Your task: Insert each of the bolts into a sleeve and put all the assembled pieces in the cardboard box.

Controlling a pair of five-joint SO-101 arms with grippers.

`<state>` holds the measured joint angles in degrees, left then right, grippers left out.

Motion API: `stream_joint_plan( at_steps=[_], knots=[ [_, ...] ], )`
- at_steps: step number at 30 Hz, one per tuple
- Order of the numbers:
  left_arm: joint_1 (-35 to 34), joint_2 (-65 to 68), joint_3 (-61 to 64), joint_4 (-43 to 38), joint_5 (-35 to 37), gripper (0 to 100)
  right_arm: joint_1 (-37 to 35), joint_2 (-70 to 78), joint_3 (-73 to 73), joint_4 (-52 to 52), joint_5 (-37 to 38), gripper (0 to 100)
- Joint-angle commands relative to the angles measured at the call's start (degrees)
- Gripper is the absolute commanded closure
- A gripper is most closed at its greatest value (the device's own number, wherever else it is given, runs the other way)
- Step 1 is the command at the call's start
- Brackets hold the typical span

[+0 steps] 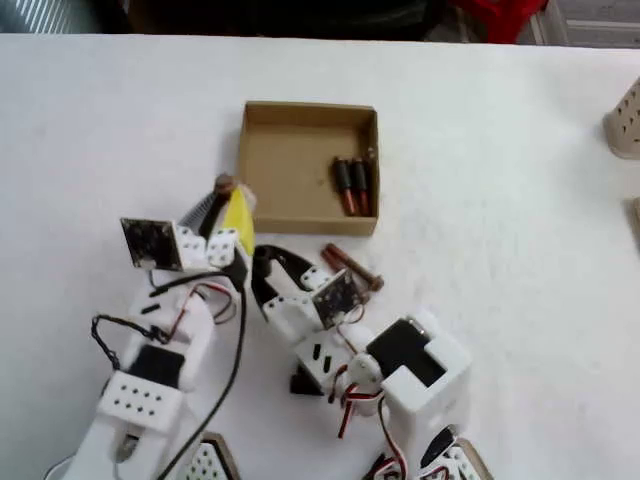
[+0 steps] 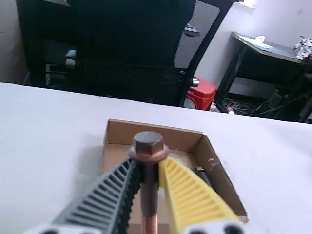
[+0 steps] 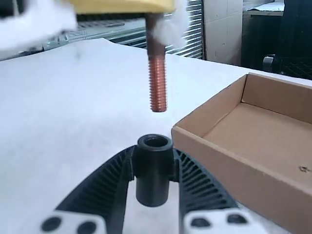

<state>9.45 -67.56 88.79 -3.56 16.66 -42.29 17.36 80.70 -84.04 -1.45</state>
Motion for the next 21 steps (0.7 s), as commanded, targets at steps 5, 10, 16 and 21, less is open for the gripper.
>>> stream_joint_plan(
  at_steps=[5,10,16,21],
  knots=[
    [5.5,-6.3,-0.8,7.4,0.4,98,-0.5,-0.3,-2.0,0.3,0.4,98.2],
    [5.4,-6.3,-0.5,7.7,0.4,98,-0.5,-0.3,-2.0,0.2,0.5,98.2],
    [5.3,-6.2,-0.4,7.8,0.4,98,-0.5,-0.3,-2.0,0.2,0.5,98.2],
    [3.9,-6.2,-0.4,9.7,0.4,98,-0.3,-0.6,-1.8,0.0,0.5,98.2]
  ],
)
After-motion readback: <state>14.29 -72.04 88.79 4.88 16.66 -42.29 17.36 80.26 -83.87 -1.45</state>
